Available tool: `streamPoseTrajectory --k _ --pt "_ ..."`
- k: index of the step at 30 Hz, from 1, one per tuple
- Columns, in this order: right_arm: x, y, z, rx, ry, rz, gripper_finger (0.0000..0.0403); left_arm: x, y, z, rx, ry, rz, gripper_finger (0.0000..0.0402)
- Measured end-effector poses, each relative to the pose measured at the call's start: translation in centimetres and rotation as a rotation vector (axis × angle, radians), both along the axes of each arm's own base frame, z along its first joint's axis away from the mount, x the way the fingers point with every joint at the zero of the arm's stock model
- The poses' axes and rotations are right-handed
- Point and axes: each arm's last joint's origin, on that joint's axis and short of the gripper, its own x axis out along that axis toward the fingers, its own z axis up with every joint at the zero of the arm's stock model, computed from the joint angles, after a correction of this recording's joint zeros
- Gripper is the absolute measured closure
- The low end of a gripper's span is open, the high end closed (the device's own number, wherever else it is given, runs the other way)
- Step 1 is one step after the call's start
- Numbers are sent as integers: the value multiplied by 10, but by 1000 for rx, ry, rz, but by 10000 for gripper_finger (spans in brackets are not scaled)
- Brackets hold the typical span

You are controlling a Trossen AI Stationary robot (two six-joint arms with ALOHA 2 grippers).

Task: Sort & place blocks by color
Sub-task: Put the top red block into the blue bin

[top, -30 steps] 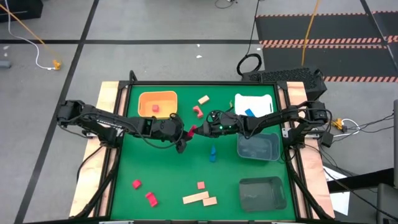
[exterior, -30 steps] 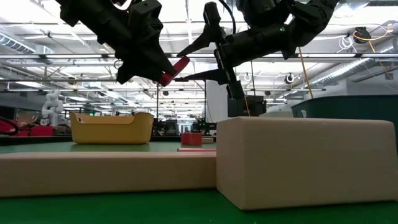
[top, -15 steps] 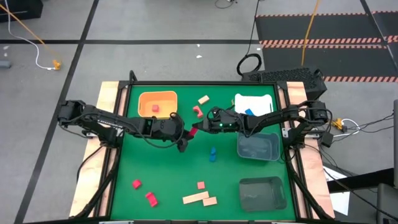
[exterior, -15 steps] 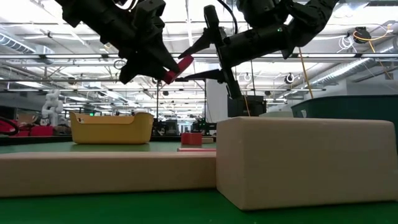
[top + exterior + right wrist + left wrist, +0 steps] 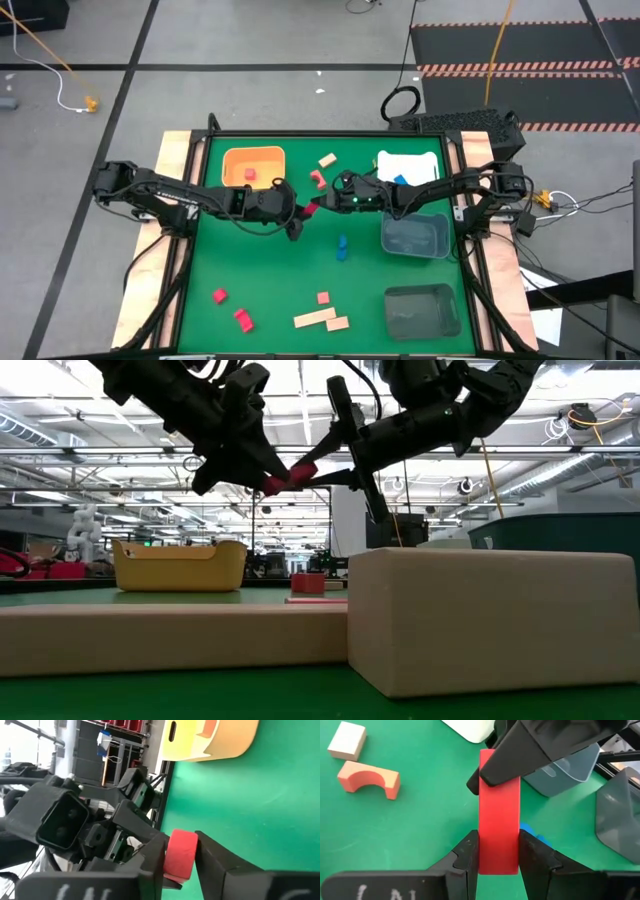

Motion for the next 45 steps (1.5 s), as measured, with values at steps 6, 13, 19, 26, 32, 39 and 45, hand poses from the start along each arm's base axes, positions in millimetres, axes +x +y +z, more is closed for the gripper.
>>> streamPoseTrajectory --k 6,13,19,26,32,39,45 --pt "0 -2 -1 7 6 -6 350 0 2 0 11 -1 13 296" --pt "-1 -11 -1 -3 12 36 358 1 -2 2 -62 -25 -4 219" --pt "-5 -23 -7 -30 77 83 358 1 -3 2 -74 -29 -3 124" --pt "-24 -39 9 -146 136 200 358 1 -4 2 -110 -31 -10 77" --pt "-60 -41 54 -351 158 194 358 1 -4 2 -113 -28 -8 72" --pt "-106 -29 81 -393 274 218 358 1 2 2 -106 -27 8 71" --pt "-137 -13 81 -289 426 271 358 1 12 2 -79 -22 27 71"
